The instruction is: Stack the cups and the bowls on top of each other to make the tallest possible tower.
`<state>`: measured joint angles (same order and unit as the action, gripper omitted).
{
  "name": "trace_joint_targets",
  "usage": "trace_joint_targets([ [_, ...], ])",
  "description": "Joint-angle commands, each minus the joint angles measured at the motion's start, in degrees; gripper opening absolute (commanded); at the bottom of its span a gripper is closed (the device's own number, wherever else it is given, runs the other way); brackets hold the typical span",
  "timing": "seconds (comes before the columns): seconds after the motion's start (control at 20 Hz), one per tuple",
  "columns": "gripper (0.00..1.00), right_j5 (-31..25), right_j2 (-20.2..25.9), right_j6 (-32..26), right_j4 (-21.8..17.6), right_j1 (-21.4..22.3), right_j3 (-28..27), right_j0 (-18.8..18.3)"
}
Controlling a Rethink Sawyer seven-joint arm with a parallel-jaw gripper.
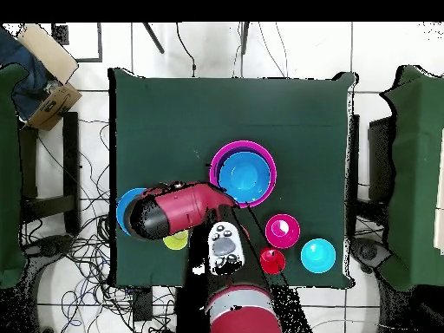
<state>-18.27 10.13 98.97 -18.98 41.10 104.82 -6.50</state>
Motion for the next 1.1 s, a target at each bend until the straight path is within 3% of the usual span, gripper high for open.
trace_joint_targets([
  [0.05, 1.0, 0.38, -1.61, 9.03, 0.01, -3.81, -2.67, 6.35],
  [0.25, 1.0, 0.14, -1.83, 7.9, 0.31, -3.95, -2.51, 5.97],
  [0.55, 1.0, 11.1, -4.23, 6.25, -4.62, -11.31, -3.81, 4.39],
  [0.7, 1.0, 14.91, -4.12, 4.98, -5.91, -12.83, -3.02, 2.77],
  [1.1, 1.0, 16.31, -3.66, 3.63, -6.62, -12.89, -2.05, 1.49],
])
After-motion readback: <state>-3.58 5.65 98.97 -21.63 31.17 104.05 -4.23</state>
